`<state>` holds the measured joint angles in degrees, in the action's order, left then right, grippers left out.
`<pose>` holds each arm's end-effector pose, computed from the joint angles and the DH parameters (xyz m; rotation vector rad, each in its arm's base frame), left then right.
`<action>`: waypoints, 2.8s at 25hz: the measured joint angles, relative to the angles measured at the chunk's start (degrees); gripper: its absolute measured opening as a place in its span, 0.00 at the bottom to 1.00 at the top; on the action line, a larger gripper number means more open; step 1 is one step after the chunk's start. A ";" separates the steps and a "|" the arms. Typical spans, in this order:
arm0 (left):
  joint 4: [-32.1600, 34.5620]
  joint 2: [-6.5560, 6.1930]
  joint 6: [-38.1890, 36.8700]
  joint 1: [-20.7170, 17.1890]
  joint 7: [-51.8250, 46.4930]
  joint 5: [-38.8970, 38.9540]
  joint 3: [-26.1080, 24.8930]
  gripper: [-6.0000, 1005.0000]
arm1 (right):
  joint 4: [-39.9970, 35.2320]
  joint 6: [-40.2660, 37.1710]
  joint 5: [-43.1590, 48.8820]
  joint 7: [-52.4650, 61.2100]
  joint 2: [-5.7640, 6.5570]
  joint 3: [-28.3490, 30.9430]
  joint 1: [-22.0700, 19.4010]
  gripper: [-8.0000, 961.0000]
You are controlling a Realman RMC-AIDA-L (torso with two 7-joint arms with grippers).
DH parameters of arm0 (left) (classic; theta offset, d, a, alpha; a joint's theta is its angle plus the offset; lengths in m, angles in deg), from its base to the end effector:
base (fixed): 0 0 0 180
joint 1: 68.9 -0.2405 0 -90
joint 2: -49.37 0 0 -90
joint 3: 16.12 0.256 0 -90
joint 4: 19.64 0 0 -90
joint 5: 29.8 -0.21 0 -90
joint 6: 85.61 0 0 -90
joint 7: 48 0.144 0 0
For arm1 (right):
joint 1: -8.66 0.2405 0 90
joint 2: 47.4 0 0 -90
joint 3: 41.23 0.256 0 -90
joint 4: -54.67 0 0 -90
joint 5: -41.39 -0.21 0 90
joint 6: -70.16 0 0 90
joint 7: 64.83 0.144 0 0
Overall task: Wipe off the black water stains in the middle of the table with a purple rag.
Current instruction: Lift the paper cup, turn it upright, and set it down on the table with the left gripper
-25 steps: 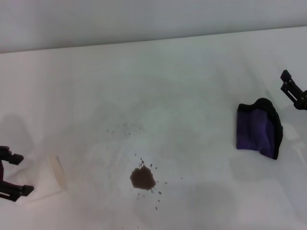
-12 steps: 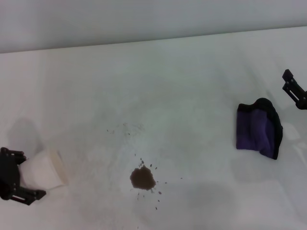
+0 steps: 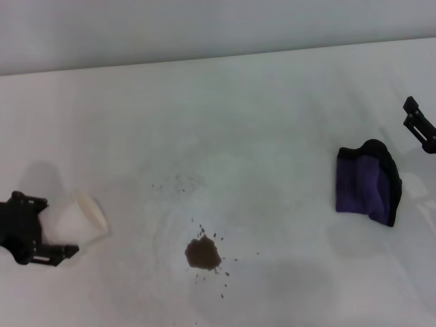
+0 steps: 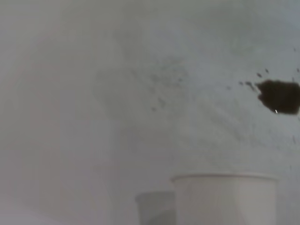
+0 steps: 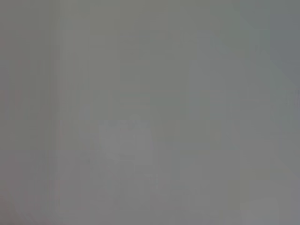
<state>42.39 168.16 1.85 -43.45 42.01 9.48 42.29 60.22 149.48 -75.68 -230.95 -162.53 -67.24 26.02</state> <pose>-0.2873 0.3206 0.0167 -2.9005 -0.3908 0.2993 0.3836 0.2575 0.0126 -1.6147 0.5576 0.6419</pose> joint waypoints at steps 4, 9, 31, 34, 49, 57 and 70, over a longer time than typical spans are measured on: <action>1.78 0.04 -1.23 -1.03 0.02 3.30 0.01 0.74 | -0.46 0.00 0.01 0.00 0.00 0.00 0.17 0.90; 1.58 0.23 -8.89 -2.93 1.71 11.57 0.09 0.69 | -1.69 0.07 0.00 0.00 0.00 -0.06 0.46 0.90; -36.36 0.58 -21.16 -12.58 56.59 87.86 13.59 0.69 | -9.35 -4.03 0.10 0.00 0.16 -0.81 1.20 0.90; -42.15 0.64 -18.29 -12.30 60.87 93.15 13.83 0.69 | -9.60 -4.27 0.10 0.00 0.17 -0.80 1.31 0.90; -51.41 0.67 -18.93 -12.02 65.01 96.54 13.53 0.69 | -9.43 -3.75 -0.29 0.00 0.18 -0.31 0.64 0.90; -52.48 0.76 -21.15 -12.01 66.10 97.20 13.86 0.69 | -9.33 -3.59 -0.37 0.05 0.17 -0.18 0.55 0.90; -55.73 0.75 -21.17 -12.72 67.84 97.26 13.85 0.71 | -9.24 -3.91 -0.24 0.66 0.17 -0.18 0.54 0.90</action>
<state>-13.33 168.90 -19.32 -56.17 109.85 106.74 56.13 50.98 145.57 -75.92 -230.29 -162.36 -67.42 26.56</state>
